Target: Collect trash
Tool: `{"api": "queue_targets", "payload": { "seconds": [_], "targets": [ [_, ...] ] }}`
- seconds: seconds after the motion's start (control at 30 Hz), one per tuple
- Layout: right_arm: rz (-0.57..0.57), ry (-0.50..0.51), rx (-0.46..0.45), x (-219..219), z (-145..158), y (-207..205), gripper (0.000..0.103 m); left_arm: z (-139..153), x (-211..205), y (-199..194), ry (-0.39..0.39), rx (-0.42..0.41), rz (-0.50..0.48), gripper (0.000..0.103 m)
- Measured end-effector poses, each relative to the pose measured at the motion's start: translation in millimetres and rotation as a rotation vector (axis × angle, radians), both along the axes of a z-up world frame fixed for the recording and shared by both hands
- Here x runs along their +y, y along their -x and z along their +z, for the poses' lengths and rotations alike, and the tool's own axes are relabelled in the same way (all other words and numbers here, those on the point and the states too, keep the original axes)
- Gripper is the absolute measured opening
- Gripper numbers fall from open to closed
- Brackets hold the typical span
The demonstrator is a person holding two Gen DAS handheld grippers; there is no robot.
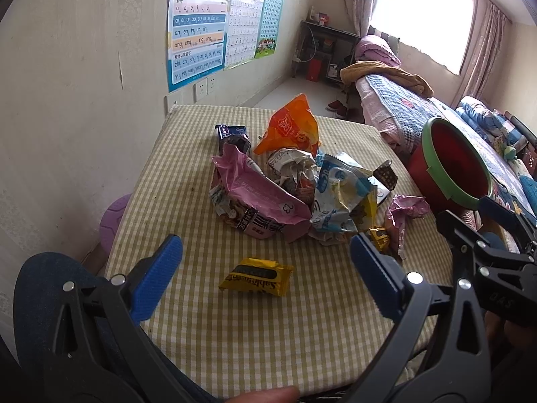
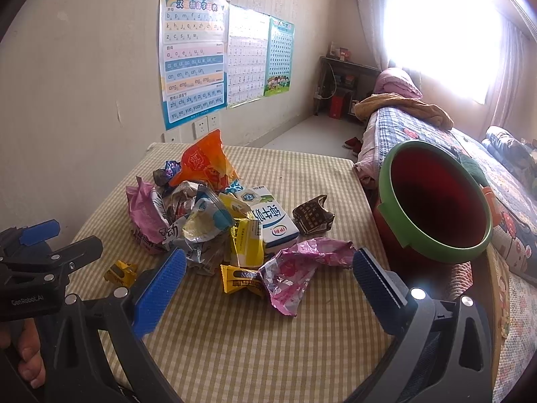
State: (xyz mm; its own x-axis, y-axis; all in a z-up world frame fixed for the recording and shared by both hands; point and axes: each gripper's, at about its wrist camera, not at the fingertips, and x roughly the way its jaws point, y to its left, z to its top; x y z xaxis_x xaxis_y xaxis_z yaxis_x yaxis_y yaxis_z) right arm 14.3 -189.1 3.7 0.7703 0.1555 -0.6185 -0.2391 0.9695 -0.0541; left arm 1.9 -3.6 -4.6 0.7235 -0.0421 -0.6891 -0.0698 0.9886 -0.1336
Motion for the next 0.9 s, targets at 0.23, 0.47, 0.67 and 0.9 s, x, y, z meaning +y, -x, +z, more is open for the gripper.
{"api": "queue_targets", "payload": {
  "seconds": [0.23, 0.47, 0.67, 0.9],
  "targets": [
    [-0.004, 0.002, 0.003, -0.7, -1.8, -1.3, 0.096, -0.3, 0.5, -0.7, 0.002, -0.001, 0.000, 0.098],
    [-0.005, 0.002, 0.003, -0.9, -1.6, -1.3, 0.096, -0.3, 0.6, -0.7, 0.002, -0.001, 0.000, 0.098],
    [-0.005, 0.002, 0.004, -0.9, -1.7, -1.3, 0.096, -0.5, 0.5, -0.8, 0.003, 0.000, -0.001, 0.098],
    [-0.005, 0.002, 0.004, -1.0, -2.2, -1.5, 0.096, -0.5, 0.3, -0.8, 0.002, -0.001, 0.000, 0.098]
  ]
}}
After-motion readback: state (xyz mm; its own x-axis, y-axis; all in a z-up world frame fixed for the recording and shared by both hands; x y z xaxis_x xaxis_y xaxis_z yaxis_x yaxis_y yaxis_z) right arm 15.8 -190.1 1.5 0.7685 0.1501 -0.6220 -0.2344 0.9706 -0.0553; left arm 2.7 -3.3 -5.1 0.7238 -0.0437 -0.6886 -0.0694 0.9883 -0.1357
